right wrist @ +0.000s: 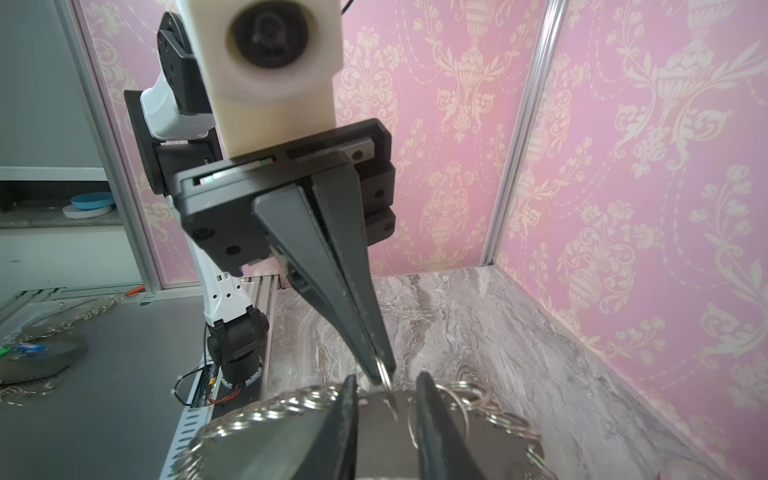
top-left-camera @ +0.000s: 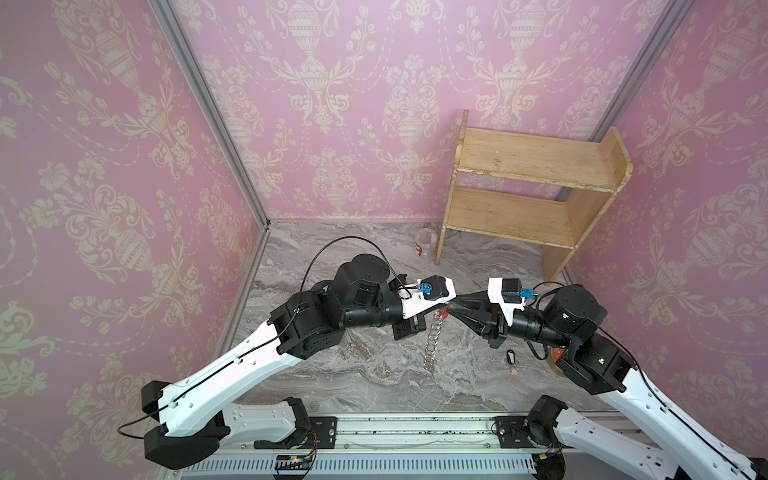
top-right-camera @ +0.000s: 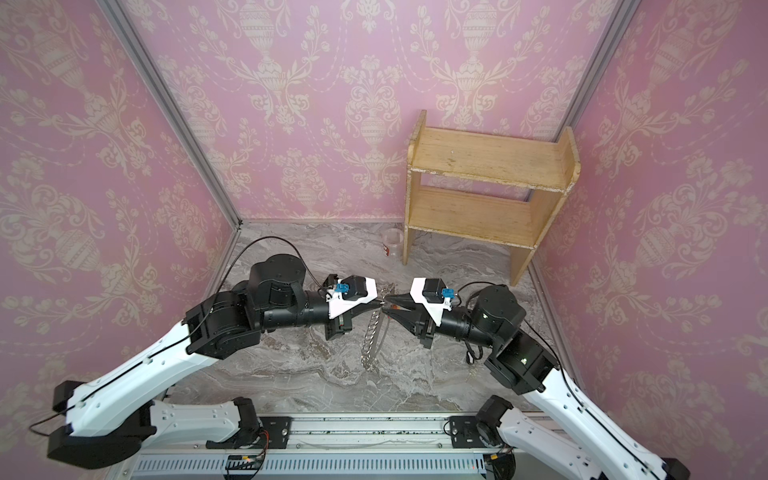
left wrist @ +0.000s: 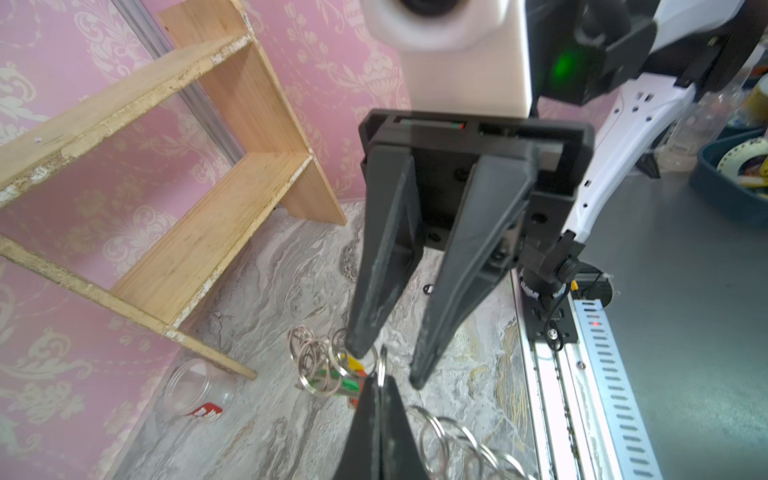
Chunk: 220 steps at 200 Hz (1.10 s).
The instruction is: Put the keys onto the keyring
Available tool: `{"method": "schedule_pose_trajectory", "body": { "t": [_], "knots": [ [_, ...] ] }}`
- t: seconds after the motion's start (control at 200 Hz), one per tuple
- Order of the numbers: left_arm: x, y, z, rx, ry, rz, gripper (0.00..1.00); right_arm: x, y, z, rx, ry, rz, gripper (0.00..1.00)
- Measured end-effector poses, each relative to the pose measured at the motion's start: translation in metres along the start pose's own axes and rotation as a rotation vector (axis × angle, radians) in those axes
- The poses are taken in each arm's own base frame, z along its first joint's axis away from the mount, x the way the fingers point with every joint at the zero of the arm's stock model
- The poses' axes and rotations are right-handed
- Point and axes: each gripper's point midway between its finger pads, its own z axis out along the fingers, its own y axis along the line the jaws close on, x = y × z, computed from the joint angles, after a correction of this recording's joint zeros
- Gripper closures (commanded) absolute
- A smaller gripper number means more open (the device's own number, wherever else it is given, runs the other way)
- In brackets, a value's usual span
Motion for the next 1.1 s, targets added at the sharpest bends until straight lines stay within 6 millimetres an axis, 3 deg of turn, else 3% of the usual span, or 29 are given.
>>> {"method": "schedule_pose_trajectory", "body": {
  "t": [0.27,0.465,1.101],
  "knots": [
    [0.014,-0.002,0.007,0.011,0.128,0.088,1.00,0.002,0.004,-0.002,-0.013,0.075,-0.028,0.63],
    [0.007,-0.003,0.003,0.010,0.146,0.138,1.00,0.020,0.004,0.004,-0.028,0.137,-0.027,0.64],
    [0.016,-0.012,0.007,0.058,0.212,0.178,1.00,0.017,0.008,0.002,-0.033,0.132,-0.056,0.89]
  ]
}}
